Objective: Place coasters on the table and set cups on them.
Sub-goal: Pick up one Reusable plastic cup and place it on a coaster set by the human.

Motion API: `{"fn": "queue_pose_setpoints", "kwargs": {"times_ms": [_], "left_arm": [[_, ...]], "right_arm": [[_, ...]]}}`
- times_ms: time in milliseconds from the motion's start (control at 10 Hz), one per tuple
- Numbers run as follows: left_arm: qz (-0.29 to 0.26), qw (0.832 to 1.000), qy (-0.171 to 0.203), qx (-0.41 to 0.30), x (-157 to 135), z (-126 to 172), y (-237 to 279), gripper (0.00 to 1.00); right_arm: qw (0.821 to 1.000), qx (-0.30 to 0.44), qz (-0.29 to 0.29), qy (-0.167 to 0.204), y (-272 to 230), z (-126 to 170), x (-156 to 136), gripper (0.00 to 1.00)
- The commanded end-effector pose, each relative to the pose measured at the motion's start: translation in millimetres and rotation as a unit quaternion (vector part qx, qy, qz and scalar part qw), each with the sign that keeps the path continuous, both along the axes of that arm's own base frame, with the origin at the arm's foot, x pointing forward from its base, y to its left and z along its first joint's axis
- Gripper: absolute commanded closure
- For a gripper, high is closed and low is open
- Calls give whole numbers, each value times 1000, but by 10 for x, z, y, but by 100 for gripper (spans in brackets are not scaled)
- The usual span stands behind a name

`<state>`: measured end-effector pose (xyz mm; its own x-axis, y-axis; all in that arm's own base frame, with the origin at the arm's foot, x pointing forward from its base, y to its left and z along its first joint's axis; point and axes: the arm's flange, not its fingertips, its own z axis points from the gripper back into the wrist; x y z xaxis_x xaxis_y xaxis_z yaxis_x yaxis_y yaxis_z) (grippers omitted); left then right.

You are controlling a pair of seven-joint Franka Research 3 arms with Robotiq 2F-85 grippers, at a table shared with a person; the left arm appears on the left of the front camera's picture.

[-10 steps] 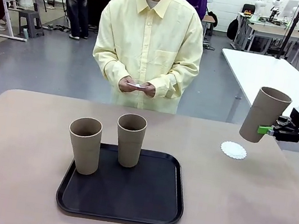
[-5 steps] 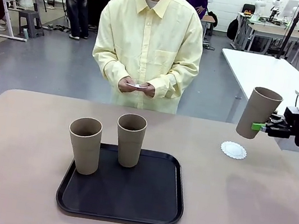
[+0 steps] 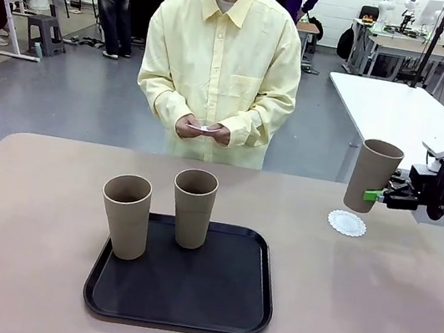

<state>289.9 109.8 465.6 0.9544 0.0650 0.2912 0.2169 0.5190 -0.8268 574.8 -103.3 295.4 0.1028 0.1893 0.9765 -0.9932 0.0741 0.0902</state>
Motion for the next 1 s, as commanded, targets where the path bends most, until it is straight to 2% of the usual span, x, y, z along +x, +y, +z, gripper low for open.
{"fn": "queue_pose_setpoints", "kwargs": {"times_ms": [0,900], "left_arm": [[0,1000,-8,-9,-1,4,3,0],[0,1000,-8,-9,-1,4,3,0]], "right_arm": [[1000,-15,14,-1,-48,-119,132,19],[999,7,41,6,-103,-487,264,19]]}}
